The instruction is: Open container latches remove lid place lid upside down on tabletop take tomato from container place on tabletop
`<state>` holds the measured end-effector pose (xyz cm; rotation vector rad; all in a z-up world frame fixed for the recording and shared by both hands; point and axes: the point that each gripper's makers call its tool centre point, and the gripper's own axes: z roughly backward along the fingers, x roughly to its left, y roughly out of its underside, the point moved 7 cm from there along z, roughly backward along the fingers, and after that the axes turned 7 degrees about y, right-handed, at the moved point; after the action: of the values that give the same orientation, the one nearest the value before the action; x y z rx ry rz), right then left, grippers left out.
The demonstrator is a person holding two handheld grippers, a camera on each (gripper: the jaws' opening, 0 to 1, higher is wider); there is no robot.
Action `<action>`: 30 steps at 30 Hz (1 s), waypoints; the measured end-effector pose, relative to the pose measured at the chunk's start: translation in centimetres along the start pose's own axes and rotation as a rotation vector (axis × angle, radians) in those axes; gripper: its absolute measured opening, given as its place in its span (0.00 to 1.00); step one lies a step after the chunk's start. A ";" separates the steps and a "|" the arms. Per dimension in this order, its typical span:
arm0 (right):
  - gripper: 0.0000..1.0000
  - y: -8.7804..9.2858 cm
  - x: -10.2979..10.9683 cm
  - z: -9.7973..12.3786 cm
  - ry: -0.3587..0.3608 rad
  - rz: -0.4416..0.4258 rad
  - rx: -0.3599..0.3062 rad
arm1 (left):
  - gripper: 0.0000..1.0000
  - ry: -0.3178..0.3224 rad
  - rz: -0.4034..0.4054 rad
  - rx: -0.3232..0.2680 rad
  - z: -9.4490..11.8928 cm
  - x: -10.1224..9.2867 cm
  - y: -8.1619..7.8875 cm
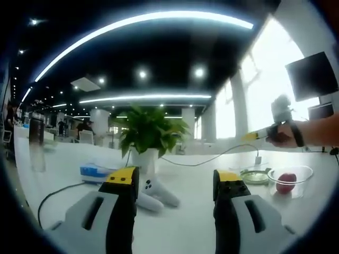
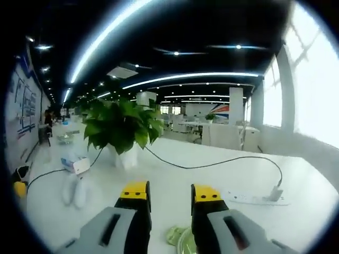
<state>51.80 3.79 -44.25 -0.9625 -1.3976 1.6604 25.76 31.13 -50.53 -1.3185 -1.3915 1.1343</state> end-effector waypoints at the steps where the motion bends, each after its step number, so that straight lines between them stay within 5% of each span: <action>1: 0.27 -0.2 -0.2 0.2 0.001 0.003 -0.004 | 0.51 0.004 0.000 -0.001 -0.1 -0.1 0.0; 19: 0.36 -3.6 -8.8 7.8 0.086 -0.002 -0.119 | 0.51 0.051 0.004 -0.008 -1.1 -2.1 -0.7; 30: 0.37 -2.6 -13.5 13.5 0.163 -0.048 -0.148 | 0.51 0.066 -0.003 -0.007 -1.3 -2.7 -1.0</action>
<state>45.78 -13.74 -39.01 -1.1129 -1.4366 1.4252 26.93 28.49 -49.32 -1.3465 -1.3499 1.0762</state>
